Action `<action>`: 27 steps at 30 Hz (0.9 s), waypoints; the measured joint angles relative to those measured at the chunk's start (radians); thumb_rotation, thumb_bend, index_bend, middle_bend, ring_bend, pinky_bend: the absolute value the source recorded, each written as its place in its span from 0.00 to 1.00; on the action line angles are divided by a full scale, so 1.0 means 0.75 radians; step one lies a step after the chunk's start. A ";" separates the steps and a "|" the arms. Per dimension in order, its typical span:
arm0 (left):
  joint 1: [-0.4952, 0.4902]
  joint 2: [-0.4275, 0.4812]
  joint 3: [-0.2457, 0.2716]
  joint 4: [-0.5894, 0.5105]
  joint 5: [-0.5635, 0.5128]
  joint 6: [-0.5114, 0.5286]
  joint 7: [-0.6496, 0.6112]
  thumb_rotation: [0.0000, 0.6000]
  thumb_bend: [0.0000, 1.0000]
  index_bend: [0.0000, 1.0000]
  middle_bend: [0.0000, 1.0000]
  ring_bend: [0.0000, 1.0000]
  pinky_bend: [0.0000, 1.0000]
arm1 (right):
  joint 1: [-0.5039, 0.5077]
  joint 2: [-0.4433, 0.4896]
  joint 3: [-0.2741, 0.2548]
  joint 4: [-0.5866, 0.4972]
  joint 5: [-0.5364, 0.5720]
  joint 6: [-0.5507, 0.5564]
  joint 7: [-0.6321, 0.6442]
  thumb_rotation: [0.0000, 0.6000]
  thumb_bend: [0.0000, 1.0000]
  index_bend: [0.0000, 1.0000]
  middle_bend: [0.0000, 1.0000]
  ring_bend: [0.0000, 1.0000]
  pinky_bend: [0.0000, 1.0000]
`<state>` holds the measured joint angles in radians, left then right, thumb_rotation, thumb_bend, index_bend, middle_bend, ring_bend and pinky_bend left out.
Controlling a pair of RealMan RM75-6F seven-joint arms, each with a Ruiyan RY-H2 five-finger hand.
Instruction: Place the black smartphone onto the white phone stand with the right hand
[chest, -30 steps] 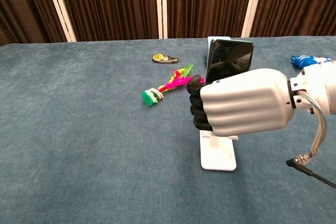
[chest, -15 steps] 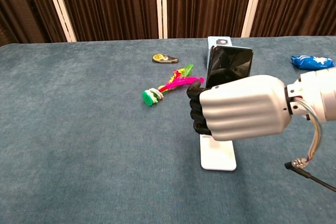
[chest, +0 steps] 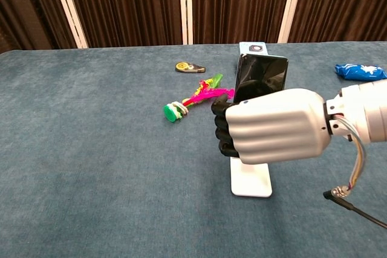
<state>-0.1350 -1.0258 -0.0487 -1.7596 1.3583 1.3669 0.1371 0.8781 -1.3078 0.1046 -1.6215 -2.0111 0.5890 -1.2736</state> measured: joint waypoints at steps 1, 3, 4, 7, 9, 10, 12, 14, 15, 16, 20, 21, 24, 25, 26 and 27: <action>0.000 0.000 0.000 0.000 0.000 -0.001 0.000 1.00 0.00 0.00 0.00 0.00 0.00 | 0.000 -0.001 0.001 -0.001 0.001 0.001 0.000 1.00 0.22 0.52 0.52 0.42 0.41; -0.001 -0.001 0.001 0.000 -0.001 -0.002 0.002 1.00 0.00 0.00 0.00 0.00 0.00 | 0.001 -0.004 0.006 -0.002 0.006 0.002 0.000 1.00 0.22 0.51 0.51 0.42 0.41; -0.001 -0.001 0.001 -0.001 -0.001 -0.002 0.002 1.00 0.00 0.00 0.00 0.00 0.00 | 0.001 -0.005 0.008 -0.002 0.008 0.001 -0.002 1.00 0.22 0.50 0.49 0.40 0.41; -0.001 0.000 0.001 -0.001 -0.001 0.000 0.002 1.00 0.00 0.00 0.00 0.00 0.00 | 0.002 -0.006 0.008 -0.005 0.014 -0.004 -0.004 1.00 0.21 0.40 0.39 0.34 0.40; 0.000 0.000 0.000 -0.001 -0.003 -0.001 0.001 1.00 0.00 0.00 0.00 0.00 0.00 | 0.000 -0.004 0.007 -0.008 0.021 -0.008 -0.003 1.00 0.21 0.34 0.32 0.30 0.39; -0.001 0.000 0.001 0.000 -0.003 -0.002 0.000 1.00 0.00 0.00 0.00 0.00 0.00 | -0.002 -0.003 0.006 -0.009 0.024 -0.009 -0.003 1.00 0.21 0.31 0.29 0.29 0.38; -0.001 0.000 0.001 0.000 -0.001 -0.002 0.000 1.00 0.00 0.00 0.00 0.00 0.00 | -0.005 -0.001 0.007 -0.012 0.029 -0.008 -0.005 1.00 0.21 0.29 0.28 0.27 0.38; -0.001 0.000 0.002 -0.001 0.001 -0.002 0.000 1.00 0.00 0.00 0.00 0.00 0.00 | -0.008 -0.002 0.009 -0.014 0.034 -0.005 -0.005 1.00 0.21 0.29 0.27 0.27 0.38; -0.001 0.001 0.002 -0.002 0.001 -0.002 0.000 1.00 0.00 0.00 0.00 0.00 0.00 | -0.010 -0.001 0.010 -0.016 0.036 -0.003 -0.007 1.00 0.21 0.29 0.27 0.27 0.38; -0.001 0.001 0.002 -0.002 0.001 -0.002 0.000 1.00 0.00 0.00 0.00 0.00 0.00 | -0.011 -0.001 0.010 -0.017 0.037 -0.001 -0.010 1.00 0.21 0.29 0.27 0.27 0.38; -0.001 0.002 0.002 -0.002 0.000 -0.002 0.000 1.00 0.00 0.00 0.00 0.00 0.00 | -0.015 0.003 0.009 -0.020 0.040 0.006 -0.011 1.00 0.21 0.27 0.26 0.27 0.38; -0.001 0.001 0.002 -0.002 0.000 -0.002 0.000 1.00 0.00 0.00 0.00 0.00 0.00 | -0.016 0.004 0.007 -0.021 0.039 0.010 -0.011 1.00 0.21 0.27 0.26 0.27 0.38; -0.002 0.000 0.003 -0.002 0.000 -0.003 0.002 1.00 0.00 0.00 0.00 0.00 0.00 | -0.020 0.007 0.004 -0.022 0.038 0.022 -0.010 1.00 0.21 0.26 0.25 0.27 0.38; -0.003 0.000 0.003 -0.002 0.001 -0.004 0.003 1.00 0.00 0.00 0.00 0.00 0.00 | -0.022 0.008 0.002 -0.023 0.037 0.027 -0.008 1.00 0.21 0.26 0.25 0.27 0.38; -0.003 -0.001 0.003 -0.001 0.001 -0.004 0.004 1.00 0.00 0.00 0.00 0.00 0.00 | -0.023 0.011 -0.001 -0.025 0.035 0.032 -0.006 1.00 0.21 0.26 0.24 0.27 0.38; -0.004 -0.001 0.003 -0.001 0.001 -0.004 0.005 1.00 0.00 0.00 0.00 0.00 0.00 | -0.025 0.015 -0.006 -0.028 0.032 0.039 -0.001 1.00 0.21 0.26 0.24 0.27 0.38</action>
<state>-0.1376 -1.0268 -0.0461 -1.7606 1.3590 1.3635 0.1406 0.8590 -1.2968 0.1003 -1.6423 -1.9873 0.6186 -1.2744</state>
